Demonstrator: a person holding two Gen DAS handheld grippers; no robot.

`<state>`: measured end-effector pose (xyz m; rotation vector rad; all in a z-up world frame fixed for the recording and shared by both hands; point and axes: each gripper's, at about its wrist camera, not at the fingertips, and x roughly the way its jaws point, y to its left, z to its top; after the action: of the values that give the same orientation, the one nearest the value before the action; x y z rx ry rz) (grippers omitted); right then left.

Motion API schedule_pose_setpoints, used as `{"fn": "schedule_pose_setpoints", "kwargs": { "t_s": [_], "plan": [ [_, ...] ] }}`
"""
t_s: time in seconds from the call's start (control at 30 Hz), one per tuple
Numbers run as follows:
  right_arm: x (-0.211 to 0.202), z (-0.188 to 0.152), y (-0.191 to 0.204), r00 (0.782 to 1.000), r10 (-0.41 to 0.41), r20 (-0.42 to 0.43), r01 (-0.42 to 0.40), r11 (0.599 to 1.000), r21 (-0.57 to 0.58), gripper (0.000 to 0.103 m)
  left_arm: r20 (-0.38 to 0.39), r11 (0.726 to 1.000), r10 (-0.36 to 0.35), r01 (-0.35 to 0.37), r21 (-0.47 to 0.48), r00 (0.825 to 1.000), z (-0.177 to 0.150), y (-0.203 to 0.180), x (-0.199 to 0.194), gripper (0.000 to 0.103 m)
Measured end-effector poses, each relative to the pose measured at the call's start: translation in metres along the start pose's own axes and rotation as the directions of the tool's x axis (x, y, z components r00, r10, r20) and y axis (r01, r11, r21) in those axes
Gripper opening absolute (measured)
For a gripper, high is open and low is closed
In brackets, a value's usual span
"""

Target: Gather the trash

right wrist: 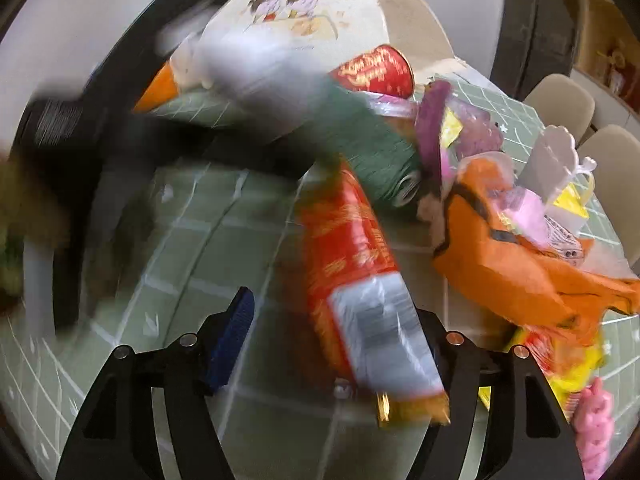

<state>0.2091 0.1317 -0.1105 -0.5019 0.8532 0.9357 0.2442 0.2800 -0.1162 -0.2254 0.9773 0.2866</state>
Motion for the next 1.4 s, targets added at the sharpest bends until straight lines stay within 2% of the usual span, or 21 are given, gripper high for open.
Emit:
{"fn": "schedule_pose_setpoints", "kwargs": {
  "t_s": [0.1, 0.23, 0.3, 0.4, 0.47, 0.53, 0.57, 0.6, 0.7, 0.73, 0.8, 0.83, 0.87, 0.9, 0.97, 1.0, 1.1, 1.17, 1.23, 1.33, 1.4],
  "plan": [
    [-0.013, -0.014, 0.001, 0.999, -0.028, -0.038, 0.030, 0.998, 0.062, 0.066, 0.031, 0.996, -0.034, 0.032, 0.089, 0.999, -0.002, -0.005, -0.024, 0.089],
    [-0.035, -0.038, 0.007, 0.994, -0.045, -0.100, 0.055, 0.993, 0.104, 0.066, 0.046, 0.985, -0.074, 0.066, 0.160, 0.996, -0.044, -0.007, -0.067, 0.089],
    [-0.051, -0.053, 0.007, 0.990, -0.028, -0.137, 0.051, 0.984, 0.171, 0.065, 0.033, 0.985, -0.086, 0.080, 0.155, 0.996, -0.065, -0.009, -0.082, 0.089],
    [-0.092, -0.081, 0.004, 0.994, -0.066, -0.085, 0.087, 0.956, 0.281, 0.062, 0.058, 0.987, -0.107, 0.099, 0.125, 0.993, -0.099, -0.020, -0.109, 0.092],
    [-0.133, -0.103, 0.007, 0.982, -0.188, 0.000, 0.178, 0.930, 0.323, 0.062, 0.094, 0.985, -0.128, 0.115, 0.132, 0.987, -0.117, -0.035, -0.123, 0.093],
    [-0.172, -0.124, 0.011, 0.949, -0.303, 0.085, 0.250, 0.890, 0.380, 0.062, 0.126, 0.981, -0.152, 0.134, 0.139, 0.980, -0.130, -0.053, -0.136, 0.093],
    [-0.194, -0.135, 0.013, 0.924, -0.360, 0.129, 0.279, 0.865, 0.417, 0.062, 0.131, 0.979, -0.167, 0.148, 0.138, 0.977, -0.134, -0.060, -0.141, 0.093],
    [-0.207, -0.142, 0.014, 0.907, -0.395, 0.145, 0.300, 0.849, 0.436, 0.062, 0.135, 0.977, -0.182, 0.163, 0.141, 0.974, -0.138, -0.069, -0.148, 0.093],
    [-0.237, -0.154, 0.015, 0.849, -0.516, 0.113, 0.413, 0.782, 0.467, 0.062, 0.186, 0.961, -0.205, 0.161, 0.225, 0.961, -0.152, -0.105, -0.175, 0.093],
    [-0.245, -0.159, 0.016, 0.805, -0.590, 0.068, 0.487, 0.721, 0.493, 0.062, 0.215, 0.956, -0.197, 0.140, 0.256, 0.957, -0.156, -0.115, -0.183, 0.093],
    [-0.251, -0.166, 0.011, 0.740, -0.672, -0.025, 0.580, 0.620, 0.528, 0.062, 0.263, 0.944, -0.200, 0.114, 0.309, 0.944, -0.163, -0.135, -0.199, 0.093],
    [-0.254, -0.172, 0.010, 0.724, -0.687, -0.053, 0.597, 0.587, 0.546, 0.062, 0.277, 0.937, -0.210, 0.112, 0.330, 0.938, -0.167, -0.145, -0.206, 0.093],
    [-0.257, -0.174, 0.009, 0.723, -0.689, -0.056, 0.593, 0.578, 0.561, 0.062, 0.285, 0.934, -0.215, 0.111, 0.339, 0.934, -0.168, -0.149, -0.209, 0.092],
    [-0.260, -0.179, 0.008, 0.733, -0.679, -0.045, 0.570, 0.577, 0.585, 0.062, 0.298, 0.932, -0.217, 0.107, 0.347, 0.930, -0.169, -0.153, -0.214, 0.092],
    [-0.267, -0.189, 0.009, 0.771, -0.637, -0.009, 0.501, 0.598, 0.625, 0.062, 0.324, 0.926, -0.221, 0.093, 0.366, 0.920, -0.172, -0.160, -0.221, 0.092],
    [-0.269, -0.191, 0.011, 0.780, -0.626, 0.005, 0.481, 0.604, 0.636, 0.062, 0.333, 0.921, -0.221, 0.084, 0.381, 0.917, -0.173, -0.161, -0.223, 0.092],
    [-0.270, -0.195, 0.011, 0.790, -0.611, 0.058, 0.418, 0.605, 0.678, 0.062, 0.334, 0.916, -0.200, 0.056, 0.397, 0.921, -0.174, -0.163, -0.224, 0.092],
    [-0.273, -0.196, 0.012, 0.782, -0.617, 0.090, 0.386, 0.592, 0.707, 0.062, 0.299, 0.919, -0.203, 0.076, 0.387, 0.933, -0.176, -0.161, -0.222, 0.092],
    [-0.275, -0.195, 0.015, 0.762, -0.644, 0.071, 0.422, 0.577, 0.699, 0.062, 0.276, 0.921, -0.200, 0.085, 0.379, 0.940, -0.179, -0.160, -0.219, 0.092],
    [-0.274, -0.193, 0.016, 0.746, -0.664, 0.052, 0.461, 0.571, 0.679, 0.062, 0.270, 0.928, -0.208, 0.102, 0.359, 0.940, -0.180, -0.157, -0.219, 0.092],
    [-0.276, -0.191, 0.018, 0.745, -0.665, 0.052, 0.468, 0.576, 0.671, 0.062, 0.276, 0.931, -0.210, 0.105, 0.350, 0.938, -0.180, -0.156, -0.219, 0.092]
  ]
}}
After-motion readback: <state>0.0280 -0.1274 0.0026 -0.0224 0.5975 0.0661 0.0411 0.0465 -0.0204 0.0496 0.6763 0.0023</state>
